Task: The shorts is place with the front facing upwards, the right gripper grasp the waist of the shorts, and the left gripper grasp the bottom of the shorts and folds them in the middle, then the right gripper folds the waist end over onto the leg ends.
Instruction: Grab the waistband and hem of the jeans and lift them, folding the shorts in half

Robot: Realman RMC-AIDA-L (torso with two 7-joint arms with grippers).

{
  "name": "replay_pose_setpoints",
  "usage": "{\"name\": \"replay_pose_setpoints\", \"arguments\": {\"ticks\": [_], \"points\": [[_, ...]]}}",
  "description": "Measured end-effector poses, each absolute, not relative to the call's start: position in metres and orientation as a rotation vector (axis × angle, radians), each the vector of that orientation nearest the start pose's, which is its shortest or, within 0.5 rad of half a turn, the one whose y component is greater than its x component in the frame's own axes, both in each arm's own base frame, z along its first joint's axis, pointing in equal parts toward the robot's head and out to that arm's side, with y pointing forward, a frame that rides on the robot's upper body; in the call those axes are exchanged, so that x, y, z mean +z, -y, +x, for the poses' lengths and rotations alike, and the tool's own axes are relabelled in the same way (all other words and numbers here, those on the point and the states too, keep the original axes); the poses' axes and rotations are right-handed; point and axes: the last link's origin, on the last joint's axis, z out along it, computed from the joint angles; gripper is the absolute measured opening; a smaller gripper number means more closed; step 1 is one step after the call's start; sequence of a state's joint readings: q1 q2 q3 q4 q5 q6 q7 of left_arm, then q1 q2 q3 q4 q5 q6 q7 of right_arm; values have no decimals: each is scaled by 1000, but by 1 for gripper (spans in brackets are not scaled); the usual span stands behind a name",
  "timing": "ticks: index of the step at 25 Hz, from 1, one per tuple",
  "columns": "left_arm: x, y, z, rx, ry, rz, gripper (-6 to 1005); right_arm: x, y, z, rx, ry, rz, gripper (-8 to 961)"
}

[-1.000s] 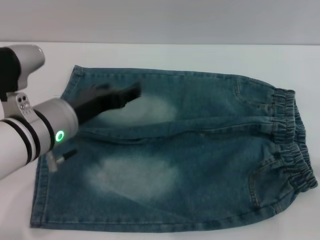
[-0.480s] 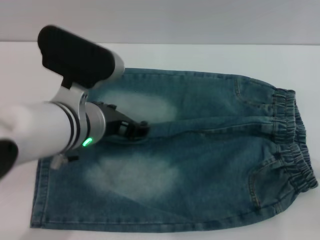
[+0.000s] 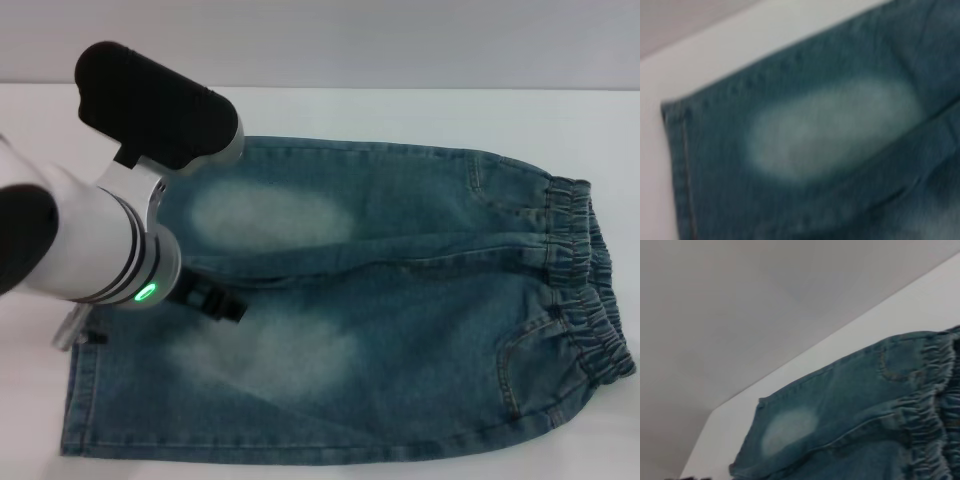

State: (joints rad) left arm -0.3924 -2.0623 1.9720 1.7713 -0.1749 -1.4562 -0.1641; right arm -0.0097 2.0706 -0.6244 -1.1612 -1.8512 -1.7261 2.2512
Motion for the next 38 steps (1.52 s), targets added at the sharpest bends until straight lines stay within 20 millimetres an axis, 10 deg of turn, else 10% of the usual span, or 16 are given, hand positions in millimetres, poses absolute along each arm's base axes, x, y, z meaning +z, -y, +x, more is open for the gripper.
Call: {"name": "replay_pose_setpoints", "arguments": {"ticks": [19, 38], "points": [[-8, -263, -182, 908, 1284, -1931, 830, 107, -185, 369, 745, -1737, -1932, 651], [-15, -262, -201, 909, 1394, -1929, 829, 105, -187, 369, 755, -1724, -1954, 650]]}}
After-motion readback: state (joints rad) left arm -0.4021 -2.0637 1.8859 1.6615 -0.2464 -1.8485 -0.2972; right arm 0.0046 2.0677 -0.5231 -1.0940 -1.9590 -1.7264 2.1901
